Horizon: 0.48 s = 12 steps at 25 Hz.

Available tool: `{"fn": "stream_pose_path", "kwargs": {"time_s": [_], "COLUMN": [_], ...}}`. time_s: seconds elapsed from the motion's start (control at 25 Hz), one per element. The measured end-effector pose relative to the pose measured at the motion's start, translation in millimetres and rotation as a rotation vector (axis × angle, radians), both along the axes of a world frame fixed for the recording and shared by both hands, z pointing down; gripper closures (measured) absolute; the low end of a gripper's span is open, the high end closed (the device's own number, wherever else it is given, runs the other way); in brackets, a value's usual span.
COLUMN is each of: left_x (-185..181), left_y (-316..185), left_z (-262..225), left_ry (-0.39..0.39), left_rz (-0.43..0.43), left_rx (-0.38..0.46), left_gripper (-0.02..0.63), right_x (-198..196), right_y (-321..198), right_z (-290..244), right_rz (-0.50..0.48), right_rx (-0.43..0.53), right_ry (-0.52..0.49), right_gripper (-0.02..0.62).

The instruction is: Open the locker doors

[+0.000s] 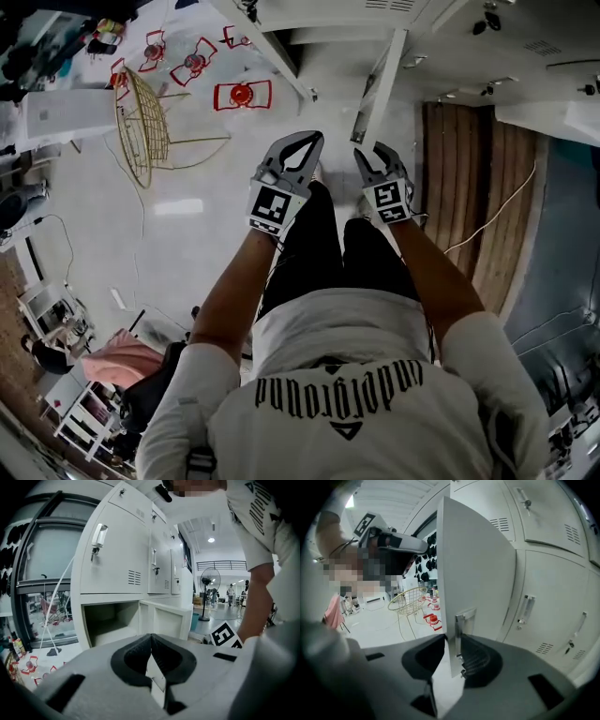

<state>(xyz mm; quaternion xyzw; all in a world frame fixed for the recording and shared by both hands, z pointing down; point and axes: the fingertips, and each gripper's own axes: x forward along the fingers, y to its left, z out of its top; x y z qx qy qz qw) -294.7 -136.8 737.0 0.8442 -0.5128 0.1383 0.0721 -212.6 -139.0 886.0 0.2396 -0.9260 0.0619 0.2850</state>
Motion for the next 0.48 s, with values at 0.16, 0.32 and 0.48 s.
{"fn": "stream_pose_path", "kwargs": {"time_s": [0.16, 0.32, 0.48], "left_x": [31.3, 56.4, 75.1], "left_y": [-1.6, -4.6, -8.9], "left_z": [-5.4, -9.1, -13.1], "left_ry": [-0.004, -0.011, -0.027], "left_rz": [0.030, 0.049, 0.057], "left_rx": [0.000, 0.002, 0.014], "left_gripper": [0.598, 0.598, 0.598], "right_x": [41.3, 66.2, 74.4], "right_y": [-1.8, -7.4, -9.7], "right_z": [-1.2, -0.2, -0.7], "right_rz": [0.033, 0.019, -0.003], "right_rx": [-0.015, -0.009, -0.012], "right_ry": [0.006, 0.011, 0.013], "right_gripper": [0.505, 0.514, 0.512]}}
